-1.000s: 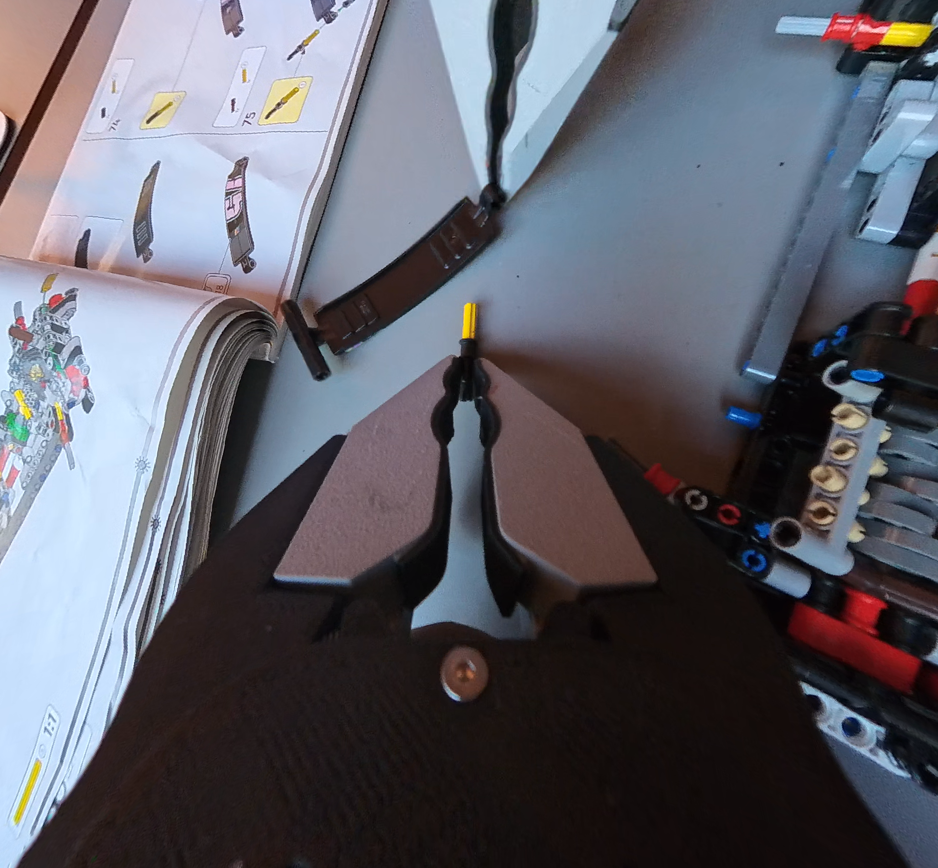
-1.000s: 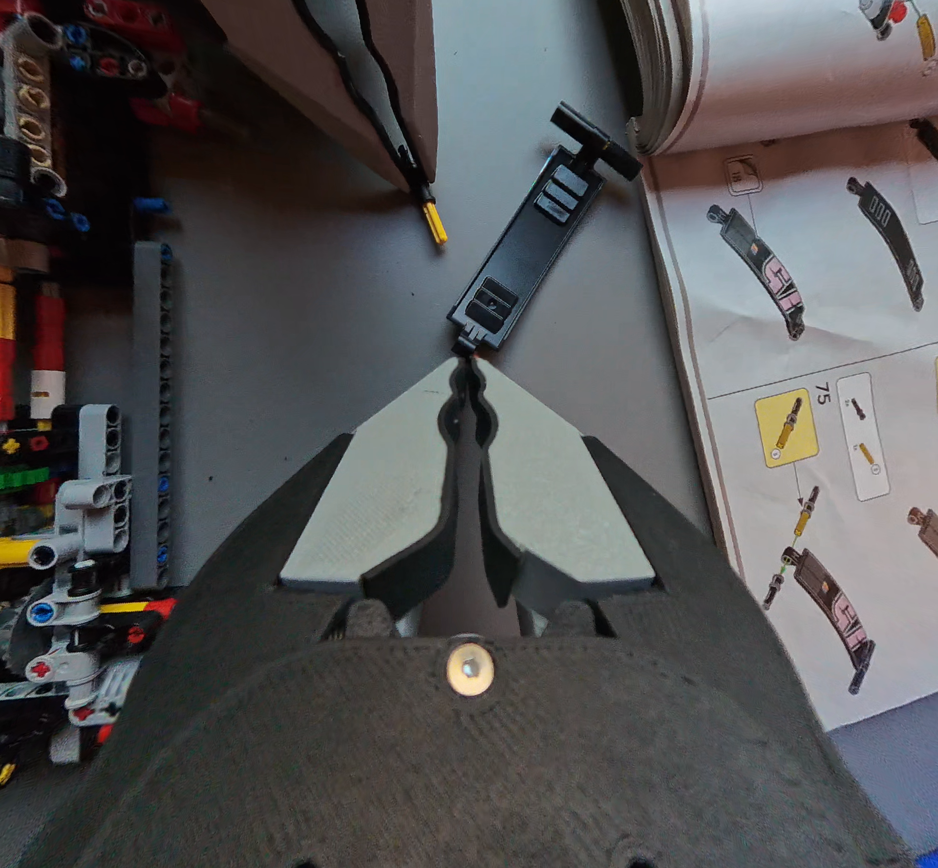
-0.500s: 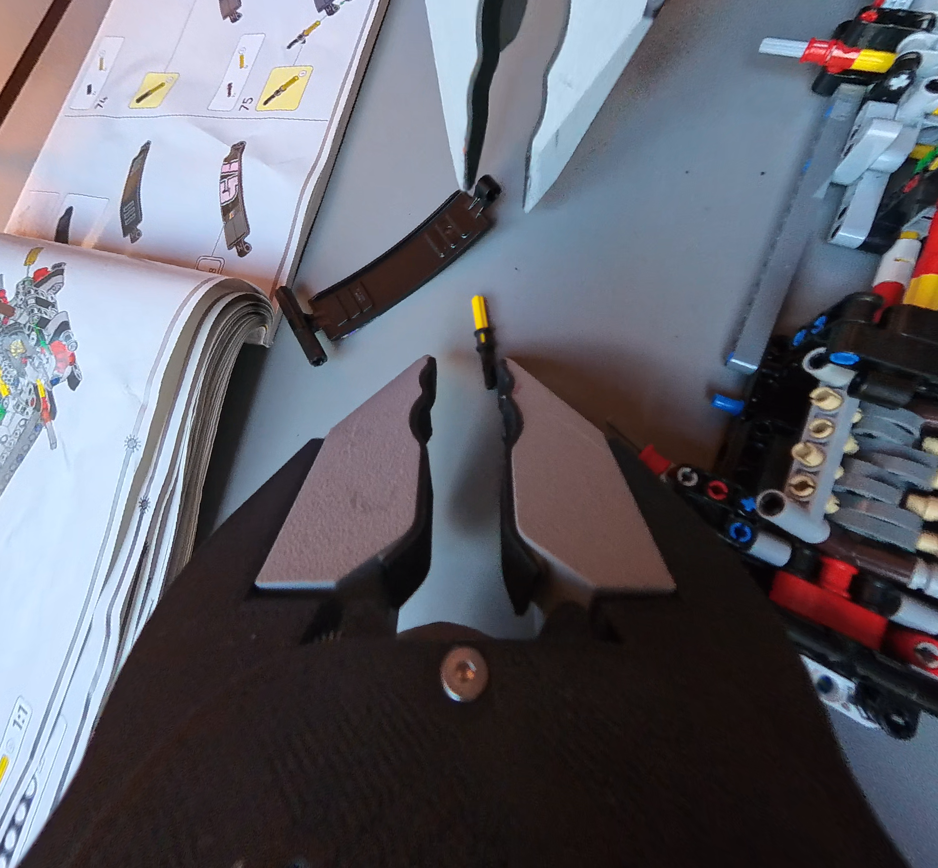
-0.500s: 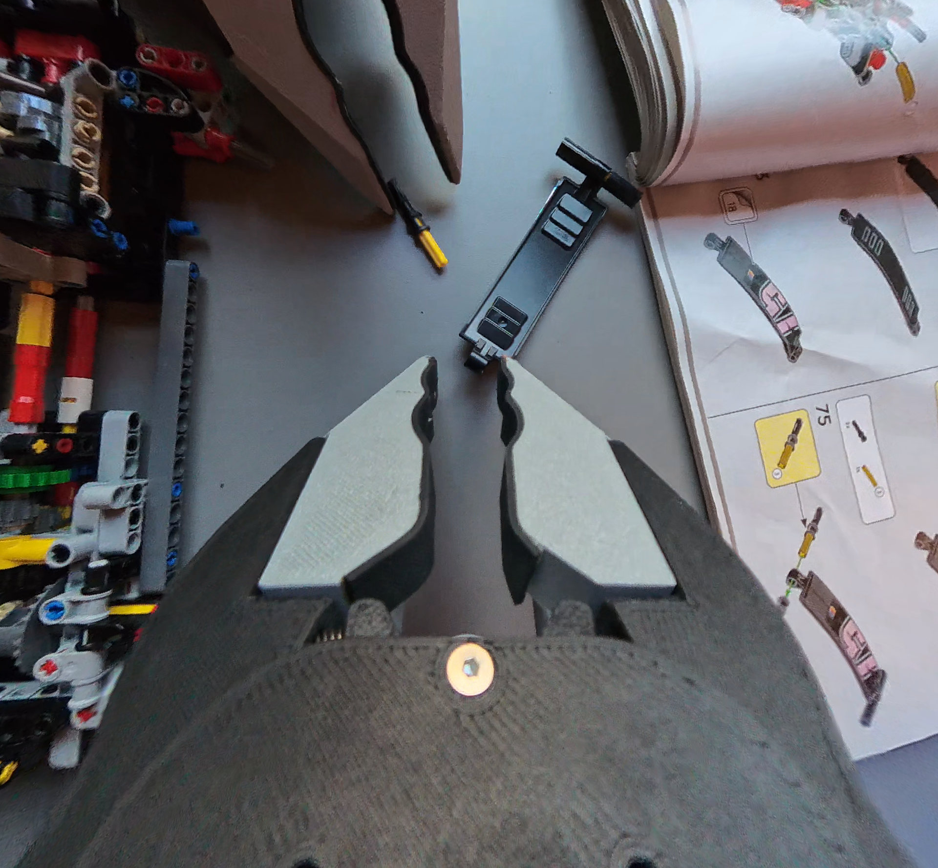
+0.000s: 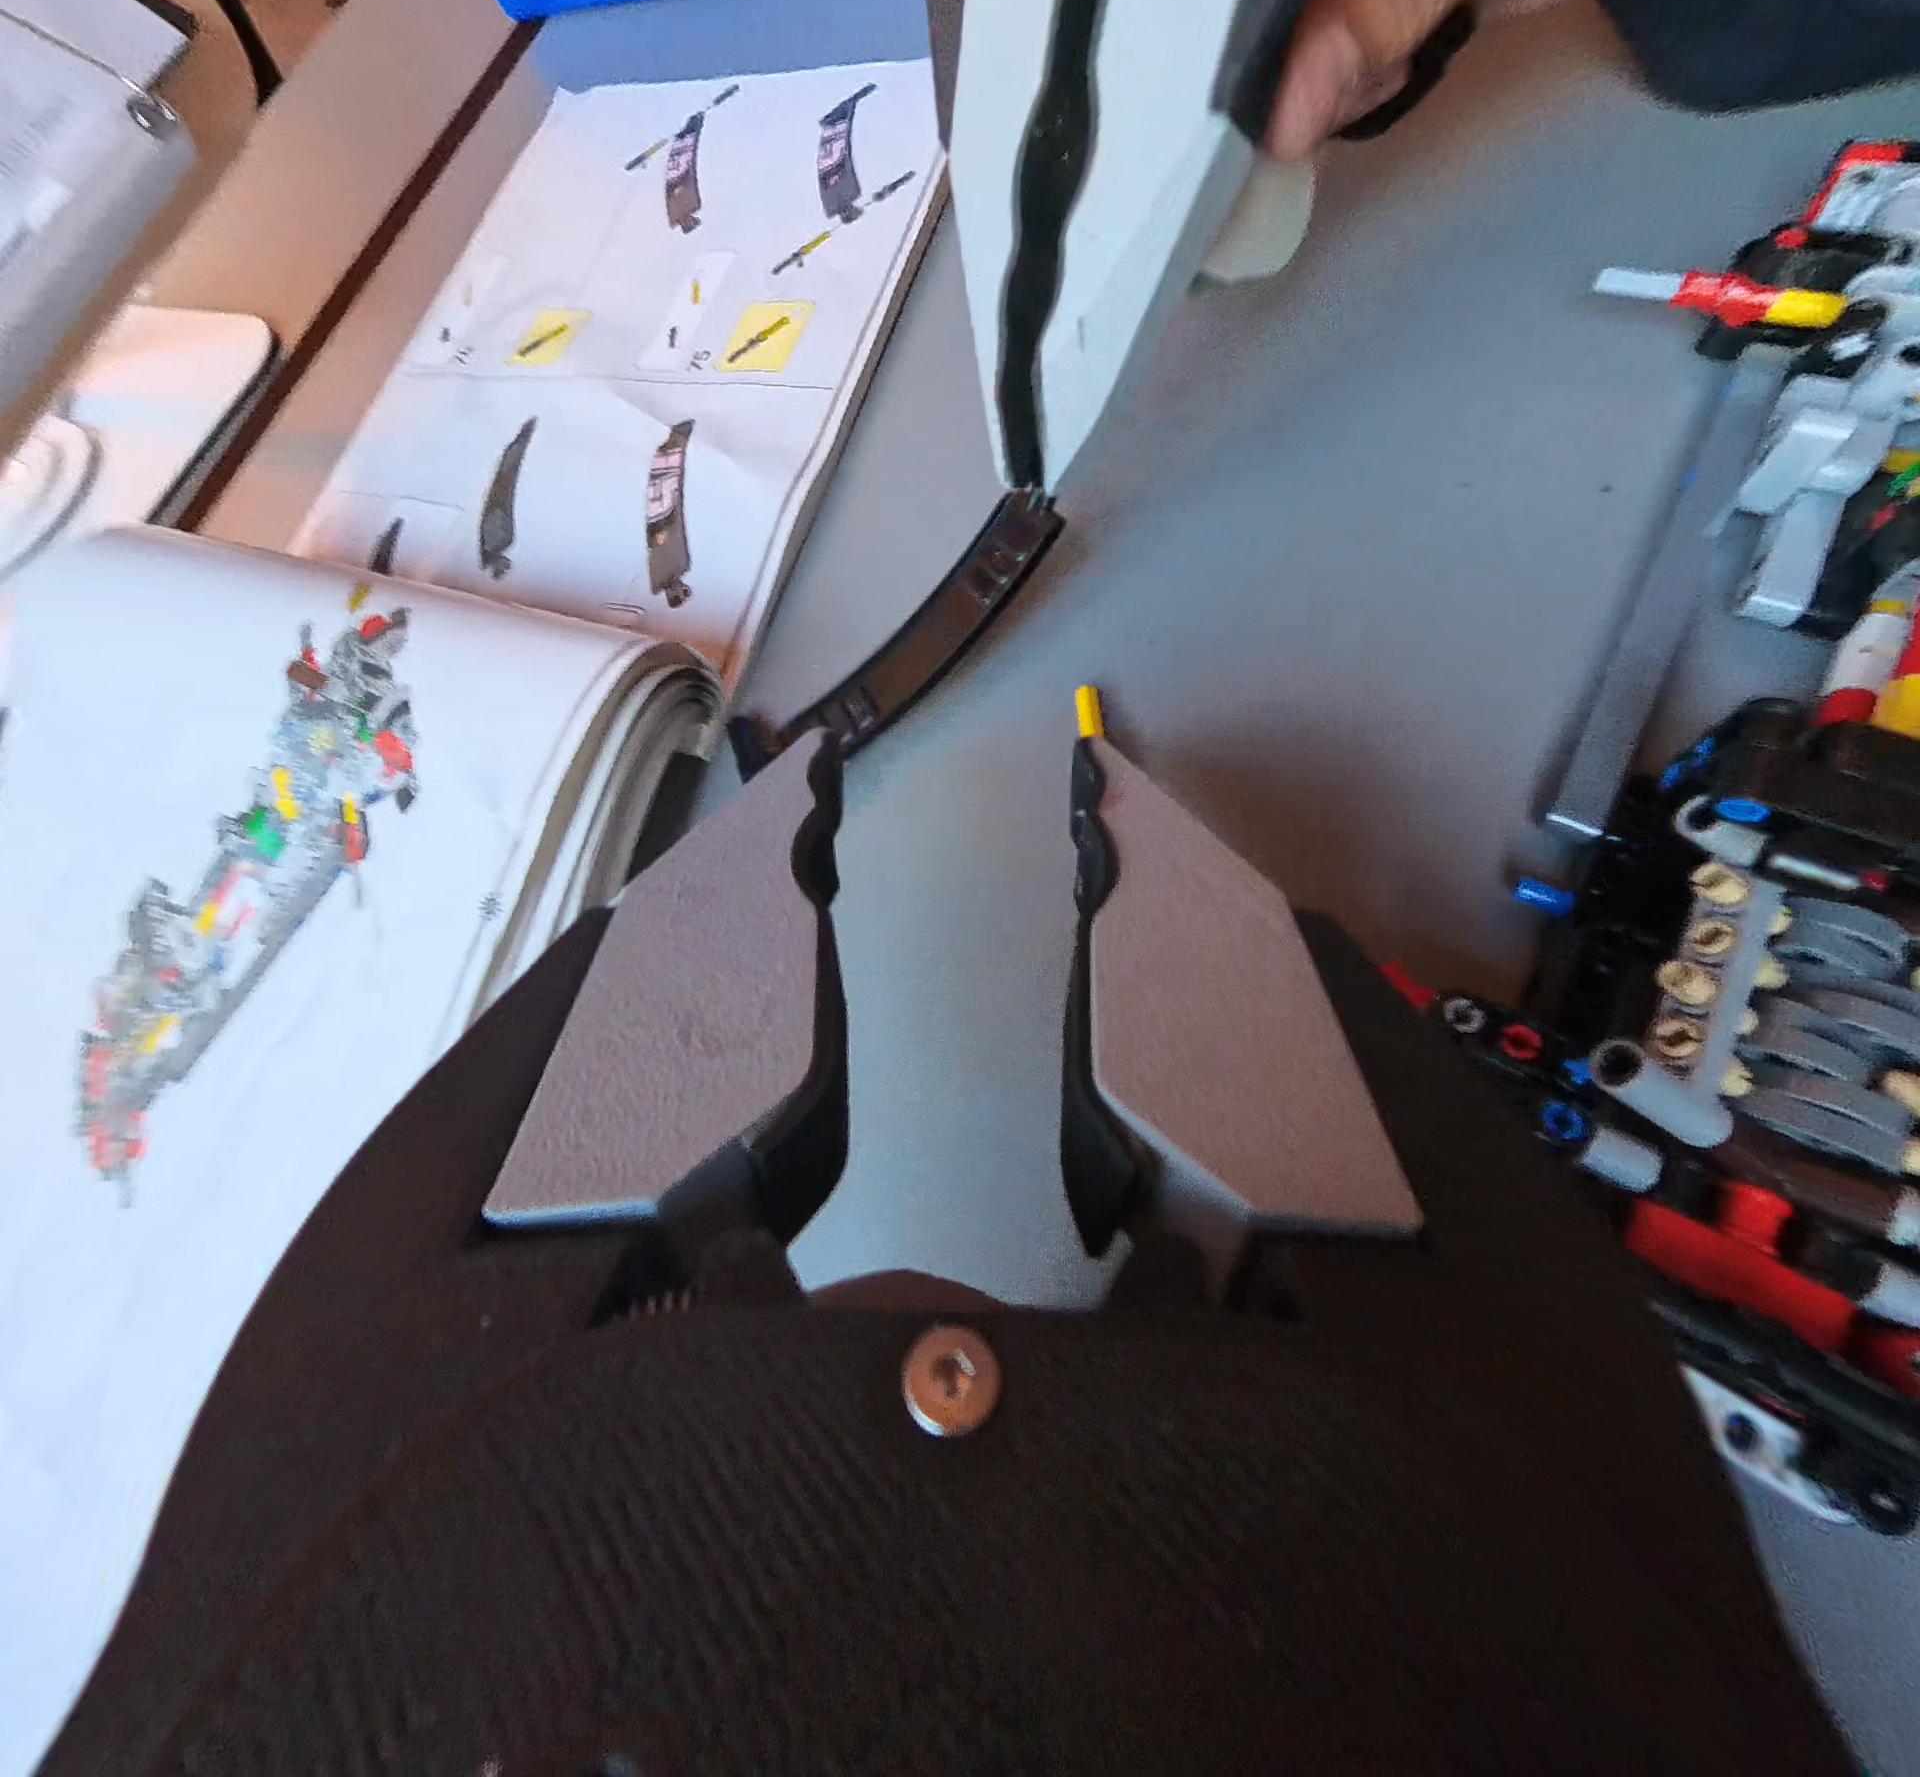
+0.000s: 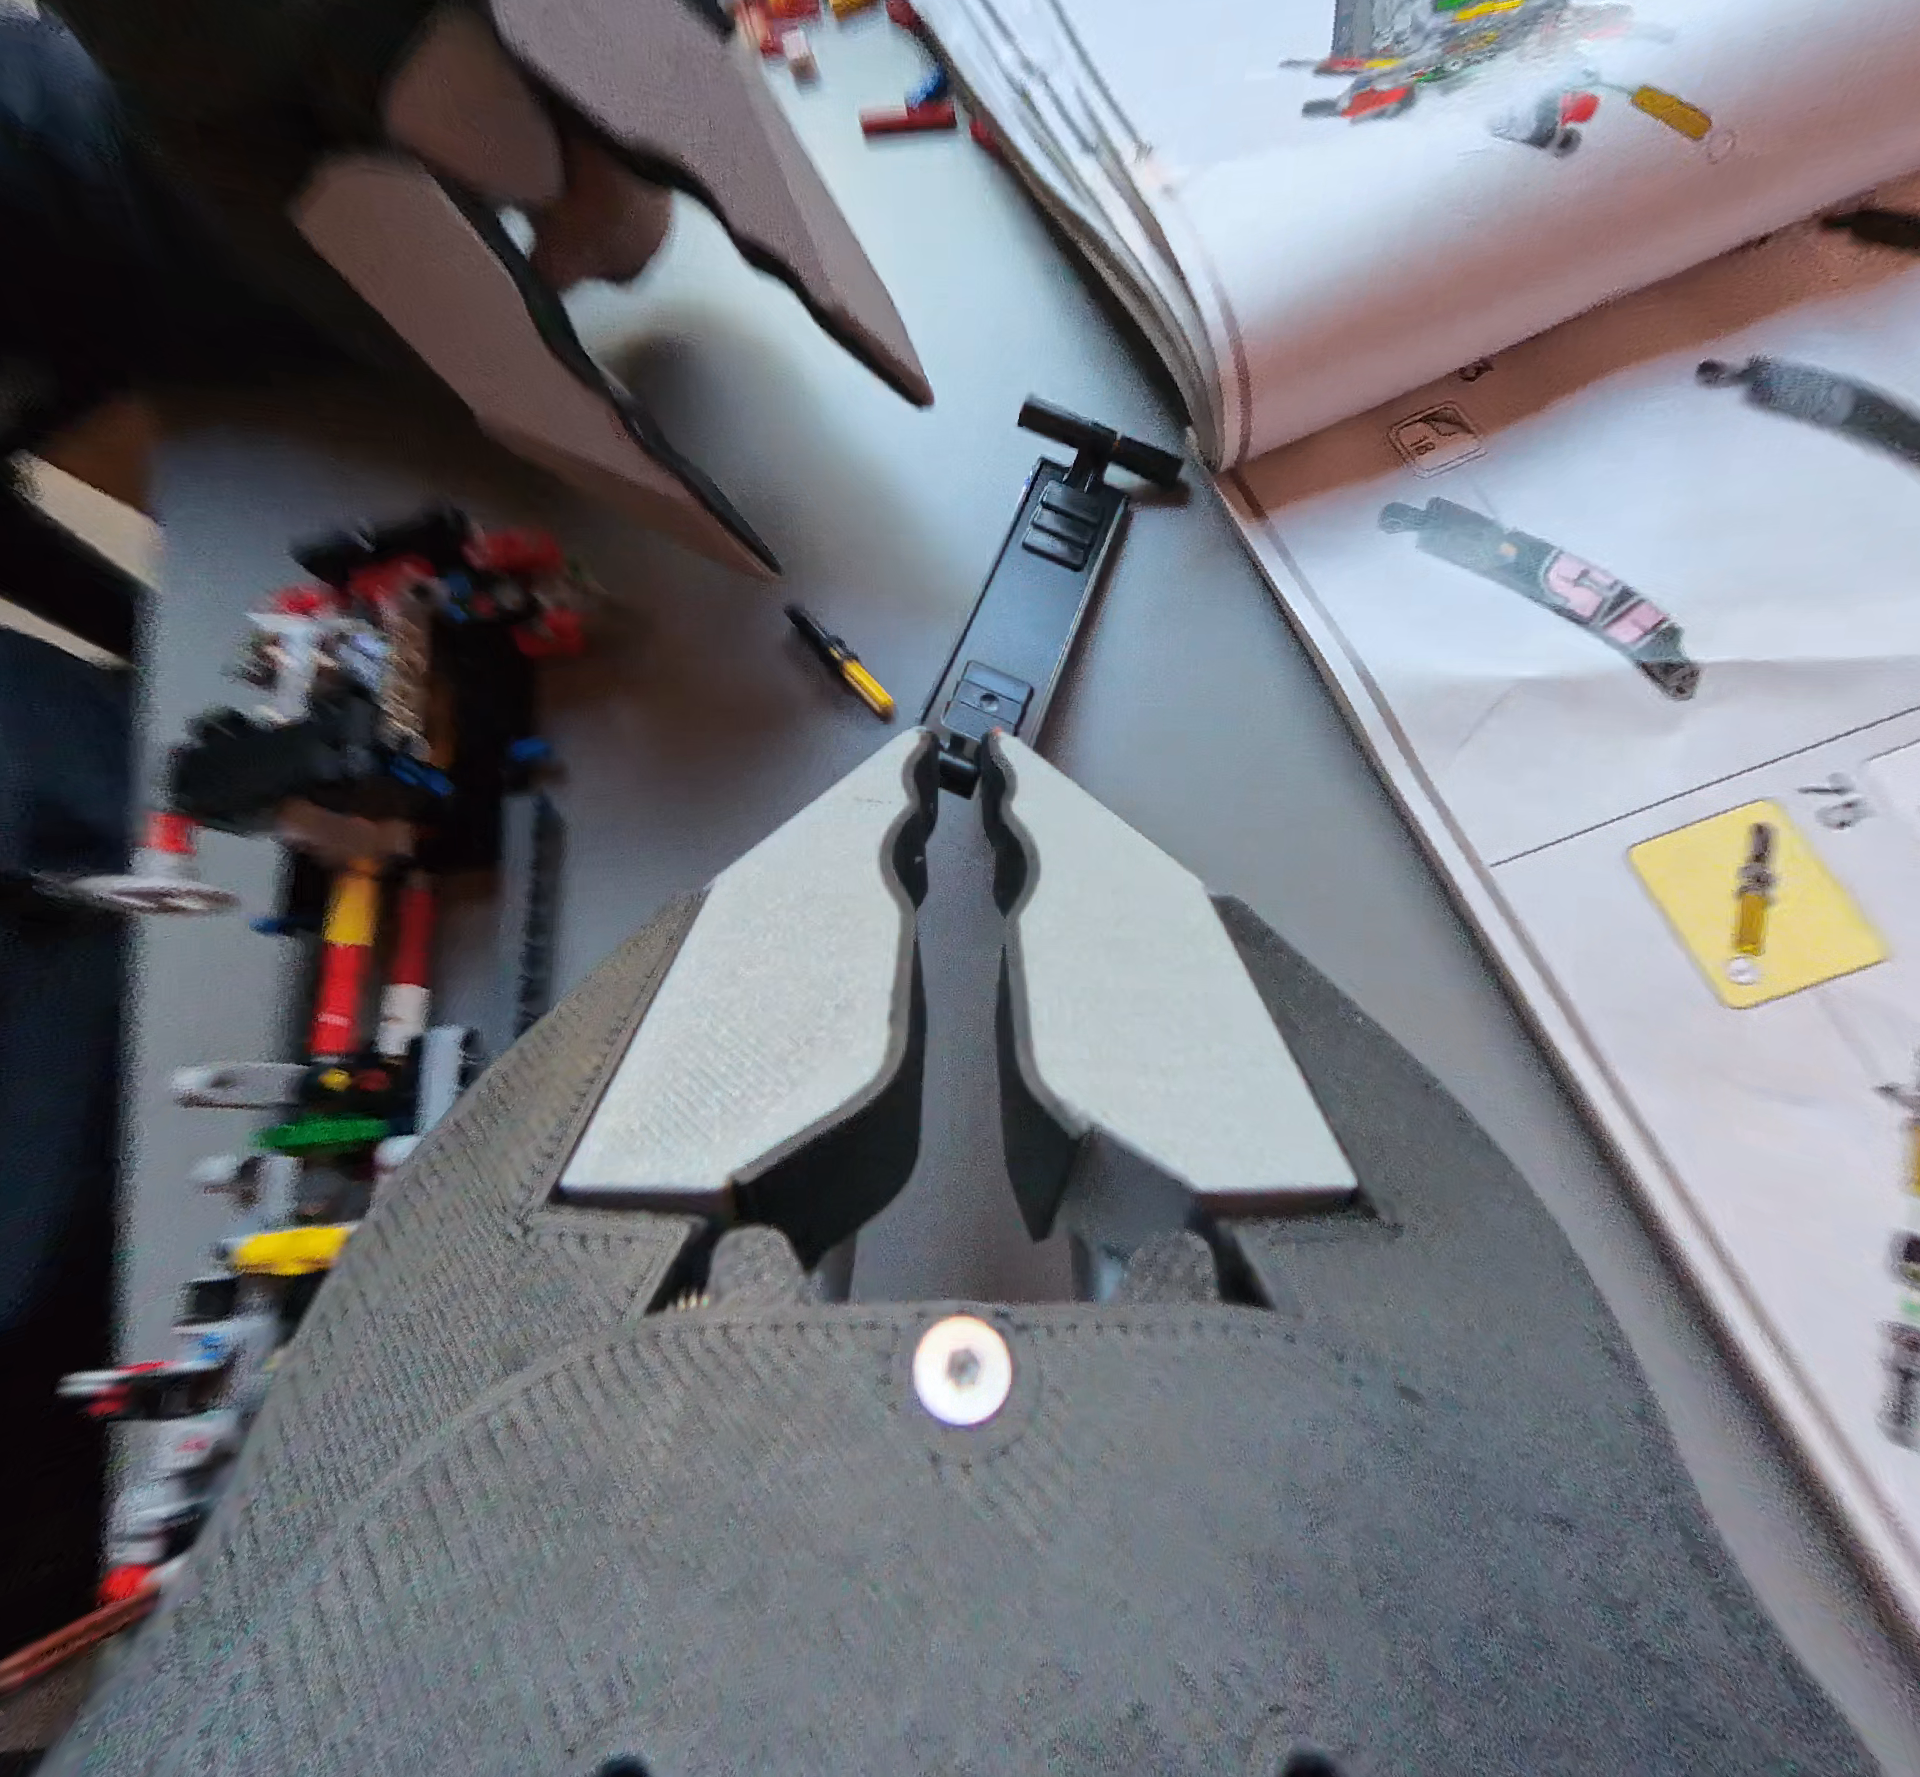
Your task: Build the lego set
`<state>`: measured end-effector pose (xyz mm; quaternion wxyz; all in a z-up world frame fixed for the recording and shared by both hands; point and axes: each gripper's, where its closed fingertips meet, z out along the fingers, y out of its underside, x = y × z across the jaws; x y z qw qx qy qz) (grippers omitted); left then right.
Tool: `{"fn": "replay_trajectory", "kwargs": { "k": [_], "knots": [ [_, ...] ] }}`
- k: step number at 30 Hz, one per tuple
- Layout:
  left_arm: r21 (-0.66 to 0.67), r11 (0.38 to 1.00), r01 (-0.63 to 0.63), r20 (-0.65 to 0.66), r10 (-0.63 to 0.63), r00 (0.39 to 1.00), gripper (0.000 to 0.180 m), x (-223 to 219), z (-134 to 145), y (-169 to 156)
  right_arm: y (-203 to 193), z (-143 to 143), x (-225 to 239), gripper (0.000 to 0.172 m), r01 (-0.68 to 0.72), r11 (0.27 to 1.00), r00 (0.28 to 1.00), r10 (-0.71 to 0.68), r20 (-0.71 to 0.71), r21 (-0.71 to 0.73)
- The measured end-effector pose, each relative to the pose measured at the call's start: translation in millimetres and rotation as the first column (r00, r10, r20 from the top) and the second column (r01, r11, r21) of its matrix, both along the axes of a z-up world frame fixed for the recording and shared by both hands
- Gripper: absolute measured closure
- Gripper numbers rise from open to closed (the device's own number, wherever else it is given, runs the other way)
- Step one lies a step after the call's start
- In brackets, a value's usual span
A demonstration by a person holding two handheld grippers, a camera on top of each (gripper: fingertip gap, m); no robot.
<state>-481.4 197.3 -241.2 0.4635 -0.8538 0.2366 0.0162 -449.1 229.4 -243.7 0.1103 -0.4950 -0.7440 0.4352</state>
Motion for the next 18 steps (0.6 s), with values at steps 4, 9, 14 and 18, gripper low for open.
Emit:
{"fn": "replay_trajectory", "kwargs": {
  "k": [4, 9, 14, 18],
  "knots": [
    [-0.031, 0.998, 0.050, -0.103, -0.053, 0.993, 0.141, 5, 4, 4, 4, 8, 1, 0.167, 0.052, 0.953, 0.996, -0.027, 0.085, -0.300],
    [-0.083, 0.988, 0.133, -0.205, -0.148, 0.968, 0.153, 13, 3, 17, 10, 12, 1, 0.167, 0.107, 0.895, 0.990, -0.053, 0.134, -0.433],
    [-0.296, 0.934, 0.201, -0.190, -0.263, 0.946, 0.174, 14, -20, 22, 8, 8, 1, 0.167, 0.122, 0.861, 0.983, -0.037, 0.178, -0.493],
    [-0.433, 0.853, 0.292, -0.121, -0.376, 0.919, 0.180, 12, -14, 20, 9, 3, 3, 0.167, 0.096, 0.897, 0.983, -0.018, 0.182, -0.432]
  ]
}}
